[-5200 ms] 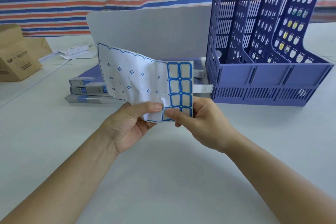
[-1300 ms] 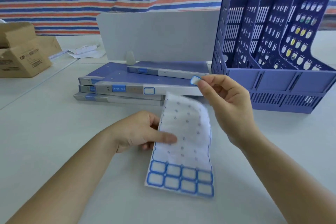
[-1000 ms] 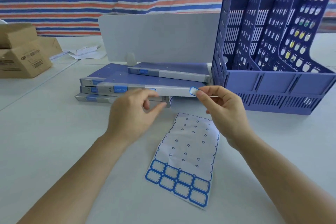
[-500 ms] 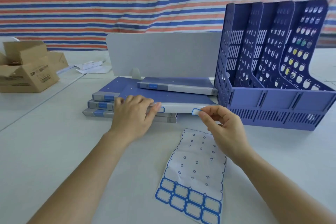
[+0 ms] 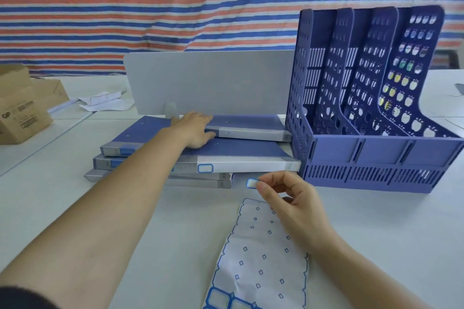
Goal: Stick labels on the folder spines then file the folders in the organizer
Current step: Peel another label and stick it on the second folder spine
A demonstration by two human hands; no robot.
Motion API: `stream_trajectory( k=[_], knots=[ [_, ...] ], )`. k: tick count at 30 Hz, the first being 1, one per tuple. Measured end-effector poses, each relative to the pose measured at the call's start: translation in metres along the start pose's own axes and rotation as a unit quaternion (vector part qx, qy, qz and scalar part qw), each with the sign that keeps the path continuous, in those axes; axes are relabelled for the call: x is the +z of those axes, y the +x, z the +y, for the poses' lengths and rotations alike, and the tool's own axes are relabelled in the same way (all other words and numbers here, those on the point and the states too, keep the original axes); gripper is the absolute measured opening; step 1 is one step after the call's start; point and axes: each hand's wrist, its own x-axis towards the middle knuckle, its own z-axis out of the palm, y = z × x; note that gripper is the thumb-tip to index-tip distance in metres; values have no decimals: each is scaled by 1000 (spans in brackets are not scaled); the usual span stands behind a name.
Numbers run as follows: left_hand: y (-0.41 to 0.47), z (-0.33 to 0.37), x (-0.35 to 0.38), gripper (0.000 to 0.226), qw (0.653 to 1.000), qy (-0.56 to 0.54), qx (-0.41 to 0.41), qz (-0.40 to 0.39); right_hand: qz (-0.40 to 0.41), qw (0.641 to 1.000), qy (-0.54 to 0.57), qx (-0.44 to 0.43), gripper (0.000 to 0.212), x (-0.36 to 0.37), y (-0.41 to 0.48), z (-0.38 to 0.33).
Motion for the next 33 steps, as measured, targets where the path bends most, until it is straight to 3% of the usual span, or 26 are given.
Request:
stream_trajectory(
  k=[4,6,13,17,20,24,33],
  knots=[
    [3,-2,-1,23,998,-13,11,60,-4,1000,-4,-7,9,-1,-1,-1],
    [-4,-1,-9,16,995,8,29,94,-2,1000,0,-9,10,-1,-1,-2],
    [-88,-3,-36,26,969,-53,69,231,-4,1000,1,-16,5,-2,-4,-9],
    [-142,1,-27,26,930,-82,112,340,-3,1000,-7,-16,5,-1,-7,-12],
    [-166,8,5,26,932,-51,93,348,-3,1000,-6,-17,4,0,-8,-12],
    [-170,12,39,47,933,-23,70,353,-4,1000,-11,-15,4,0,-8,-12],
    [-164,13,45,32,837,-55,123,530,11,1000,-13,-21,5,1,-7,-24]
  ],
)
